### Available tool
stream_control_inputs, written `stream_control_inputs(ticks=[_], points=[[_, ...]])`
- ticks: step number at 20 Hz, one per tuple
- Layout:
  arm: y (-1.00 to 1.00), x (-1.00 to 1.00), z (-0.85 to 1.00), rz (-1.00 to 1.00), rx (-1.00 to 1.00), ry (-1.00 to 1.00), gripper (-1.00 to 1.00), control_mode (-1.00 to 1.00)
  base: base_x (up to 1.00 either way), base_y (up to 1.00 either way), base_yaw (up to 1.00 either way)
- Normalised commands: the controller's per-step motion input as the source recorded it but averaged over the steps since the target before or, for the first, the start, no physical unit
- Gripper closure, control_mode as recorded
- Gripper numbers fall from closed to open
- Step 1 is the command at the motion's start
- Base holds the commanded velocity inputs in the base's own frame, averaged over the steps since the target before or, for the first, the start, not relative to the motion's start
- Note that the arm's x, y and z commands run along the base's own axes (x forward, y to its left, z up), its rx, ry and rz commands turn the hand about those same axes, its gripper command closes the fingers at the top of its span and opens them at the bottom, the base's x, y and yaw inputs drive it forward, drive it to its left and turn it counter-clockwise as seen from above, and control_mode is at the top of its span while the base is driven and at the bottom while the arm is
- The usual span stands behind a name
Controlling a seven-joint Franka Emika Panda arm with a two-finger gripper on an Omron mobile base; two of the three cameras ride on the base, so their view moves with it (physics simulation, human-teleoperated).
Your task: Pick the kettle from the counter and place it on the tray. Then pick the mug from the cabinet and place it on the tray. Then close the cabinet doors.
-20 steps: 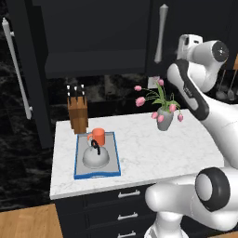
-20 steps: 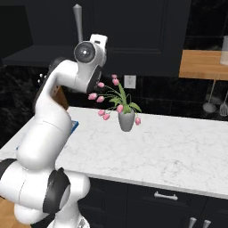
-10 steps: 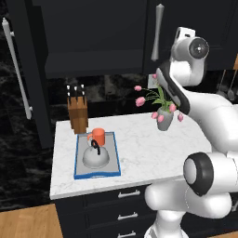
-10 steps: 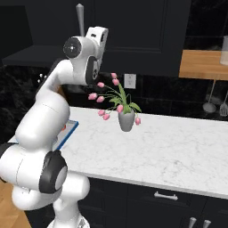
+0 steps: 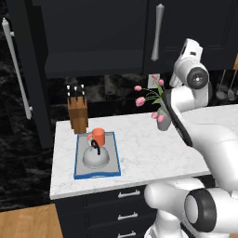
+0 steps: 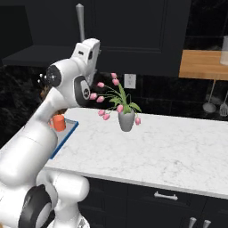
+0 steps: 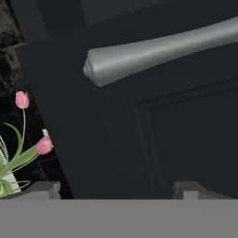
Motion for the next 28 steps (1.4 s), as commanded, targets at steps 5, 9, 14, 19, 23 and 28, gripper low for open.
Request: stream_control_inputs(ticks=[5, 9, 14, 19, 23, 28], points=[[0.02, -0.85, 0.26, -0.11, 0.00, 0.08, -1.00, -1.00, 0.00, 0.00, 0.00], [0.10, -0.45, 0.00, -0.11, 0.00, 0.05, -1.00, -1.00, 0.00, 0.00, 0.00], [0.18, -0.52, -0.07, -0.01, 0.00, 0.00, -1.00, -1.00, 0.00, 0.00, 0.00], [0.36, -0.54, -0.24, 0.04, -0.05, -0.01, -1.00, -1.00, 0.00, 0.00, 0.00], [0.55, -0.52, -0.23, 0.00, -0.17, 0.00, -1.00, -1.00, 0.00, 0.00, 0.00], [0.64, -0.37, -0.43, 0.04, -0.22, 0.01, -1.00, -1.00, 0.00, 0.00, 0.00]])
